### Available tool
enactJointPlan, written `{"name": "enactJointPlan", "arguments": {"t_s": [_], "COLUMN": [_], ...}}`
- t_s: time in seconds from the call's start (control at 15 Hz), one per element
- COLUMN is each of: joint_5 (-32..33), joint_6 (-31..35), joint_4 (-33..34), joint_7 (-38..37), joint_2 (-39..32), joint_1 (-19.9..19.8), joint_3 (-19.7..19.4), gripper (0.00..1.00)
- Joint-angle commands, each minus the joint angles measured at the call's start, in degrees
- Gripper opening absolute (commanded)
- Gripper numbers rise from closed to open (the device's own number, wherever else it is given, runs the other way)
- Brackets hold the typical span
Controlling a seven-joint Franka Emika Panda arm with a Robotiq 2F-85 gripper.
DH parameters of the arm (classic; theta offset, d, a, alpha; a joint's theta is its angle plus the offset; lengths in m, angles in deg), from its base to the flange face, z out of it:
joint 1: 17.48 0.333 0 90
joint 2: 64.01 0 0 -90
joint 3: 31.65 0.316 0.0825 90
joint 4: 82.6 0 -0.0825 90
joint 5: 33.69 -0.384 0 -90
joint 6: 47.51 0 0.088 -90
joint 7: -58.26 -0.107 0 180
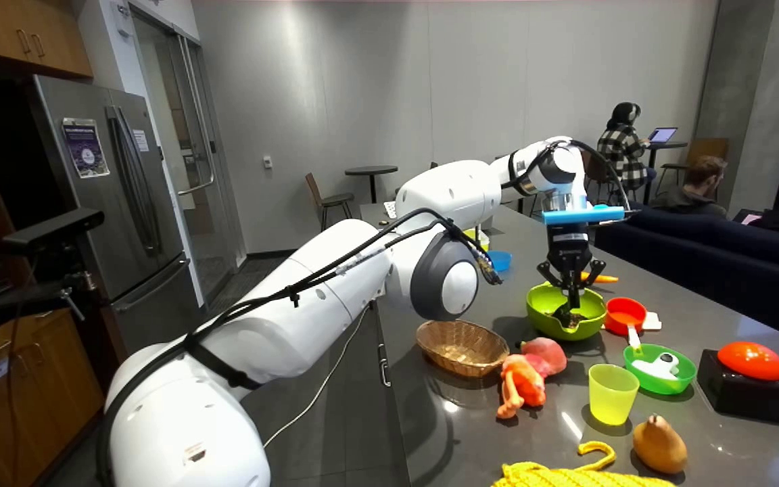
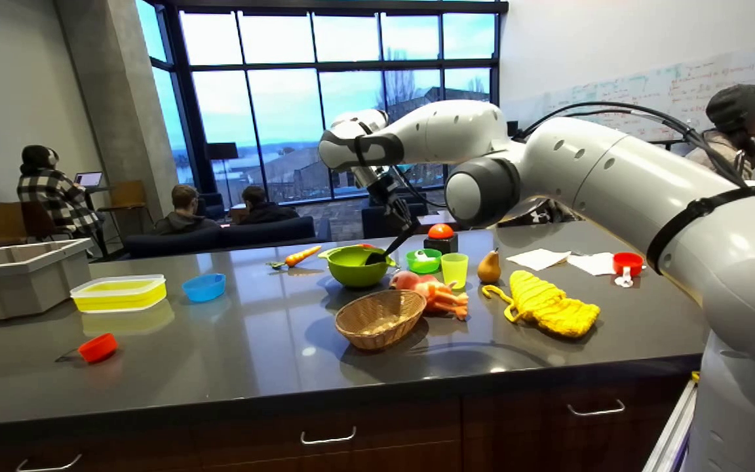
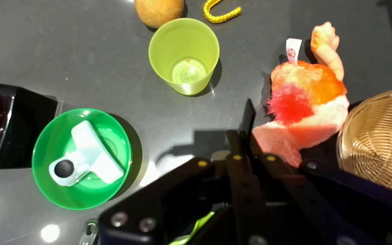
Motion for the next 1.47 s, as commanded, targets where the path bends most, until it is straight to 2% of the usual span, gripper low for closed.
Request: {"name": "enactJointPlan", "arguments": {"t_s": [0.0, 0.07, 0.13, 0.2, 0.27, 0.47, 0.6, 0.67, 0.8, 0.93, 1.0, 1.07, 1.4], "joint_5": [0.19, -0.11, -1.20, -1.22, -0.04, -0.04, -1.28, -0.22, -1.33, -0.55, -1.66, -0.70, -0.50], "joint_6": [1.68, 2.12, 0.64, 0.93, 2.04, 2.07, 0.57, 1.77, 1.32, 3.31, 2.90, 4.22, 5.93], "joint_4": [-0.40, -0.30, 3.12, 3.12, 0.36, 0.37, 2.88, 0.21, 3.04, 0.56, 3.47, 0.84, 0.05], "joint_7": [1.04, 0.89, 0.81, 0.80, 0.23, 0.23, 0.91, 0.49, 1.15, 0.49, 0.89, 0.34, 1.22], "joint_2": [1.38, 1.63, -1.55, -1.41, 0.31, 0.42, -1.64, -0.40, -2.74, -1.82, -3.60, -2.14, -1.88], "joint_1": [0.38, 0.54, 0.50, 0.57, 0.31, 0.43, 0.56, 0.31, 0.61, 0.20, 0.35, 0.03, -0.06], "joint_3": [0.02, 0.26, -1.39, -1.35, 0.18, 0.18, -1.55, -0.35, -1.71, -0.52, -1.72, -0.52, -0.55], "gripper": [0.01, 0.01, 0.04, 0.04, 0.04, 0.04, 0.01, 0.01, 0.01, 0.01, 0.01, 0.01, 0.01]}}
